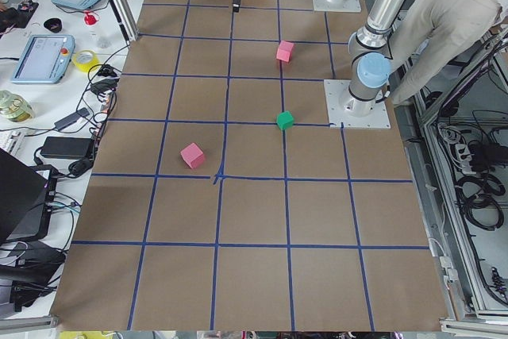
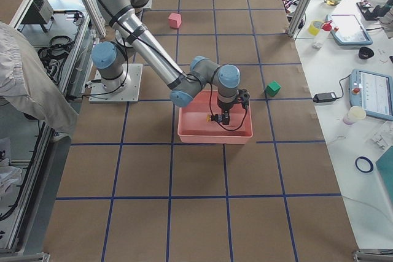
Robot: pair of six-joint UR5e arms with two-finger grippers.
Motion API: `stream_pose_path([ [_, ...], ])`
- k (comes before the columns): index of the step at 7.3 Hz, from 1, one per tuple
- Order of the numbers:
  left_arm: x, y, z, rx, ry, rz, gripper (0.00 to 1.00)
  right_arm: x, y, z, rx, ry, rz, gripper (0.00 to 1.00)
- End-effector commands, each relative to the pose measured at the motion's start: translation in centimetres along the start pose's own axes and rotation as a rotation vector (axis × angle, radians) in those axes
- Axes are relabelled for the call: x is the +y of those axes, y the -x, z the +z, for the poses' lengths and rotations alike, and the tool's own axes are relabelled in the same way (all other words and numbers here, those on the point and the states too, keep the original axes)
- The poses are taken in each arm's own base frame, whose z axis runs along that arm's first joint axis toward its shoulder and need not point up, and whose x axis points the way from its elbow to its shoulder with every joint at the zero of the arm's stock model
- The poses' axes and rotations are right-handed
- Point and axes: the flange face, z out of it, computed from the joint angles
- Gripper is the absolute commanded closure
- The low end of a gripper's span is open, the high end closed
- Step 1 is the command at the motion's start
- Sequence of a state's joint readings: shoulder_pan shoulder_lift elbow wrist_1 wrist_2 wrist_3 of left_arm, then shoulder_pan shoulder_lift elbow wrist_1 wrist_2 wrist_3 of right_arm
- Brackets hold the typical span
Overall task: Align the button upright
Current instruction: 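Lower the right gripper into the bin and grasp the black switch body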
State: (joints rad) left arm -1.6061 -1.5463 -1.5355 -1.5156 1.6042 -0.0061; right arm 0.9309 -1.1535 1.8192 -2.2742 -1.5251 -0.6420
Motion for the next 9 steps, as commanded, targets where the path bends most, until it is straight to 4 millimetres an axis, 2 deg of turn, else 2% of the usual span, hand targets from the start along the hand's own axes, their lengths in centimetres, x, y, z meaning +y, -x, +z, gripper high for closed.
stream_pose_path([
  [1, 0.00, 0.00, 0.00, 0.000, 0.000, 0.000, 0.00, -0.16, -0.25, 0.39, 0.009, -0.010, -0.003, 0.00],
  [7, 0.05, 0.01, -0.08, 0.000, -0.002, 0.000, 0.00, -0.21, -0.19, 0.57, 0.000, -0.013, -0.008, 0.00],
  [9, 0.06, 0.01, -0.07, 0.000, 0.000, 0.000, 0.00, 0.38, -1.13, 0.67, 0.005, 0.002, -0.050, 0.00],
])
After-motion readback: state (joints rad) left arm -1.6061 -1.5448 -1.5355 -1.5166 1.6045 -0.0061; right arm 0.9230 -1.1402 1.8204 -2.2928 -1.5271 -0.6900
